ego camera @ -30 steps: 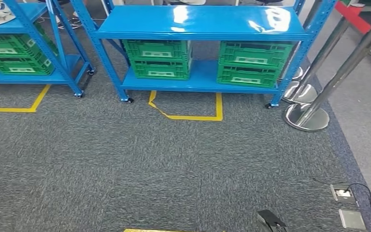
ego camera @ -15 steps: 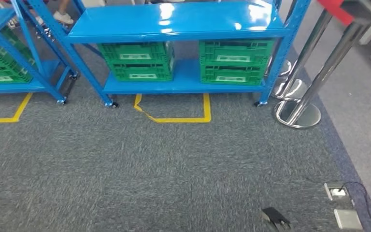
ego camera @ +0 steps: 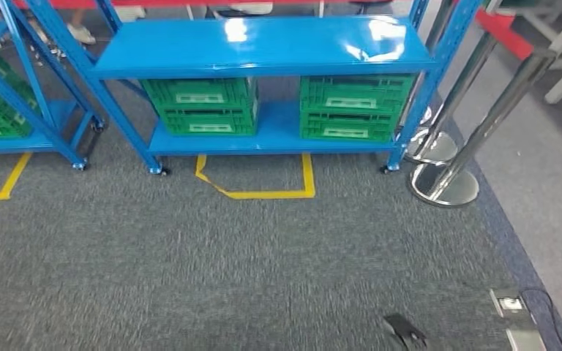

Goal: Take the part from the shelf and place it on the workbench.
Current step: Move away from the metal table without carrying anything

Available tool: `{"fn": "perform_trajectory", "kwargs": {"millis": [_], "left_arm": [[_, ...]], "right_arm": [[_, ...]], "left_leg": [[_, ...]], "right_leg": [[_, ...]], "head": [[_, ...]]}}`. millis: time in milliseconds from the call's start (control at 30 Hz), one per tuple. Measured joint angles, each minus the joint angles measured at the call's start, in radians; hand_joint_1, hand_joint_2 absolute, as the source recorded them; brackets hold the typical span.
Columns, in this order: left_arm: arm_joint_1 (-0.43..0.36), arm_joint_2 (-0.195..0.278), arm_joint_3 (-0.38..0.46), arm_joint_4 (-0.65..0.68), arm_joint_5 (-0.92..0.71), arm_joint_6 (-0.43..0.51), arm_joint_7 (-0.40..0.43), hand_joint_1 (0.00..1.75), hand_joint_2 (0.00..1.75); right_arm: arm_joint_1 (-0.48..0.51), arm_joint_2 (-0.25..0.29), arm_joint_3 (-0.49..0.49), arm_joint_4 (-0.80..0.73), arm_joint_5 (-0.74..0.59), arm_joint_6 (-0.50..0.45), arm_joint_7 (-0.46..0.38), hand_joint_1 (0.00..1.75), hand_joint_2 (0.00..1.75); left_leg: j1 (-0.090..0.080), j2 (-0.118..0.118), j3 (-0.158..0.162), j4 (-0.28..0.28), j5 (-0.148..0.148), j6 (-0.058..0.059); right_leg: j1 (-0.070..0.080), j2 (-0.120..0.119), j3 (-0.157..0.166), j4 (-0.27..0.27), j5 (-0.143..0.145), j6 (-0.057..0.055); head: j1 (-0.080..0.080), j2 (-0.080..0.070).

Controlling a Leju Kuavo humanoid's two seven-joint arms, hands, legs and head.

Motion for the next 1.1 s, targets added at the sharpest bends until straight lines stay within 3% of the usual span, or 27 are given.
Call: {"fn": "perform_trajectory", "kwargs": {"millis": [33,67,133,200,233,333,400,467,500,533,567,633,700,767,833,900,967,1000,1033,1067,1100], "left_arm": [[0.001,-0.002,0.000,0.000,0.000,0.000,0.000,0.00,0.00],[0.003,-0.003,0.000,0.000,0.000,0.000,0.000,0.00,0.00],[0.004,-0.006,0.000,0.000,0.000,0.000,0.000,0.00,0.00],[0.001,-0.006,0.000,0.000,0.000,0.001,0.000,0.00,0.00],[-0.001,-0.006,0.000,0.000,0.000,0.001,0.000,0.00,0.00],[-0.005,-0.007,0.000,0.000,0.000,0.001,0.000,0.00,0.00],[-0.006,-0.009,0.000,0.000,-0.001,0.001,0.000,0.00,0.00],[-0.006,-0.011,0.000,0.000,-0.002,0.001,-0.001,0.00,0.00],[-0.005,-0.011,0.000,0.000,-0.002,0.001,-0.001,0.00,0.00],[-0.004,-0.012,0.000,0.000,-0.002,0.001,-0.001,0.00,0.00],[-0.002,-0.012,-0.001,0.000,-0.002,0.002,-0.001,0.00,0.00],[-0.001,-0.011,-0.001,0.000,-0.002,0.002,-0.001,0.00,0.00],[-0.003,-0.011,-0.001,0.000,-0.002,0.003,-0.002,0.00,0.00],[-0.002,-0.012,-0.001,0.000,-0.002,0.004,-0.002,0.00,0.00],[0.002,-0.013,-0.001,0.000,-0.002,0.005,-0.003,0.00,0.00],[0.003,-0.013,-0.001,0.000,-0.002,0.006,-0.006,0.00,0.00],[0.002,-0.012,-0.001,0.000,-0.002,0.006,-0.007,0.00,0.00],[0.002,-0.012,-0.001,0.000,-0.002,0.007,-0.008,0.00,0.00],[0.003,-0.013,-0.001,0.000,-0.001,0.007,-0.008,0.00,0.00],[0.004,-0.013,-0.001,0.000,-0.001,0.007,-0.008,0.00,0.00],[0.005,-0.014,-0.001,0.000,-0.001,0.008,-0.009,0.00,0.00]], "right_arm": [[0.002,0.000,0.000,0.000,-0.001,0.000,0.000,0.00,0.00],[0.004,-0.001,0.000,0.000,-0.001,0.000,0.001,0.00,0.00],[0.008,-0.004,0.000,0.001,-0.001,0.000,0.001,0.00,0.00],[0.007,-0.005,0.000,0.001,-0.003,0.000,0.000,0.00,0.00],[0.005,-0.005,0.000,0.001,-0.004,0.000,-0.001,0.00,0.00],[0.004,-0.005,0.000,0.000,-0.009,-0.001,-0.002,0.00,0.00],[0.003,-0.005,0.000,0.000,-0.011,-0.001,-0.004,0.00,0.00],[0.002,-0.005,0.000,0.000,-0.012,-0.001,-0.006,0.00,0.00],[0.003,-0.005,0.000,0.000,-0.013,-0.001,-0.006,0.00,0.00],[0.004,-0.005,0.000,0.000,-0.013,-0.001,-0.006,0.00,0.00],[0.004,-0.005,0.000,0.000,-0.014,-0.002,-0.007,0.00,0.00],[0.004,-0.005,0.000,0.000,-0.016,-0.002,-0.009,0.00,0.00],[0.003,-0.005,0.000,0.000,-0.020,-0.002,-0.012,0.00,0.00],[0.002,-0.005,0.000,0.000,-0.022,-0.002,-0.015,0.00,0.00],[0.003,-0.005,0.000,0.000,-0.023,-0.001,-0.017,0.00,0.00],[0.003,-0.006,0.000,0.000,-0.023,0.000,-0.018,0.00,0.00],[0.003,-0.007,0.000,0.000,-0.023,0.000,-0.018,0.00,0.00],[0.004,-0.007,0.000,0.000,-0.023,0.000,-0.017,0.00,0.00],[0.007,-0.007,0.000,0.000,-0.023,0.000,-0.016,0.00,0.00],[0.009,-0.008,0.000,0.001,-0.023,0.000,-0.016,0.00,0.00],[0.010,-0.008,0.000,0.001,-0.023,0.000,-0.015,0.00,0.00]], "left_leg": [[0.002,0.000,0.016,0.000,-0.012,-0.002],[0.004,0.000,0.033,0.000,-0.024,-0.005],[0.008,0.001,0.068,0.002,-0.050,-0.014],[0.010,0.004,0.088,0.004,-0.071,-0.026],[0.010,0.005,0.092,0.010,-0.076,-0.032],[0.013,0.005,0.071,0.081,-0.072,-0.046],[0.017,0.002,-0.004,0.199,-0.100,-0.056],[0.023,0.000,-0.102,0.318,-0.156,-0.065],[0.026,0.000,-0.137,0.345,-0.168,-0.068],[0.029,0.000,-0.155,0.339,-0.158,-0.070],[0.031,0.000,-0.156,0.300,-0.123,-0.070],[0.032,0.001,-0.125,0.166,-0.031,-0.067],[0.029,0.003,-0.103,0.091,-0.028,-0.058],[0.028,0.001,-0.092,0.078,-0.060,-0.042],[0.031,0.002,-0.068,0.064,-0.032,-0.026],[0.030,0.006,-0.043,0.060,-0.021,-0.016],[0.027,0.006,-0.024,0.060,-0.037,-0.010],[0.025,0.005,-0.013,0.060,-0.047,-0.009],[0.023,0.004,0.000,0.060,-0.058,-0.009],[0.021,0.003,0.015,0.060,-0.069,-0.010],[0.020,0.002,0.029,0.060,-0.081,-0.011]], "right_leg": [[-0.001,-0.001,-0.018,0.001,-0.004,0.005],[-0.003,-0.002,-0.021,-0.033,0.017,0.009],[-0.005,-0.010,-0.008,-0.151,0.119,0.011],[-0.001,-0.018,0.007,-0.222,0.182,-0.004],[0.002,-0.019,0.010,-0.227,0.185,-0.016],[0.002,-0.010,0.042,-0.239,0.180,-0.044],[0.000,-0.007,0.060,-0.247,0.172,-0.055],[-0.001,-0.004,0.068,-0.250,0.162,-0.059],[-0.002,-0.001,0.074,-0.250,0.155,-0.058],[-0.003,0.002,0.082,-0.250,0.148,-0.056],[-0.005,0.005,0.091,-0.250,0.140,-0.053],[-0.007,0.008,0.107,-0.251,0.123,-0.045],[-0.006,0.009,0.116,-0.256,0.105,-0.032],[-0.003,0.008,0.136,-0.257,0.103,-0.017],[-0.003,0.002,0.148,-0.233,0.095,-0.007],[-0.004,-0.003,0.100,-0.138,0.059,-0.002],[-0.003,-0.004,0.015,-0.011,0.005,0.000],[-0.002,-0.004,-0.018,0.021,-0.017,0.001],[-0.002,-0.004,-0.036,0.018,-0.023,0.001],[-0.001,-0.004,-0.042,-0.017,-0.005,0.000],[0.000,-0.005,-0.040,-0.072,0.040,-0.004]], "head": [[0.002,0.000],[0.007,0.000],[0.014,0.000],[0.017,0.000],[0.015,0.000],[0.008,0.000],[0.000,0.000],[-0.009,0.000],[-0.010,0.000],[-0.012,0.000],[-0.013,0.000],[-0.017,0.000],[-0.024,0.000],[-0.025,0.000],[-0.018,0.000],[-0.008,0.000],[0.003,0.000],[0.007,0.000],[0.011,0.000],[0.015,0.000],[0.021,0.000]]}}
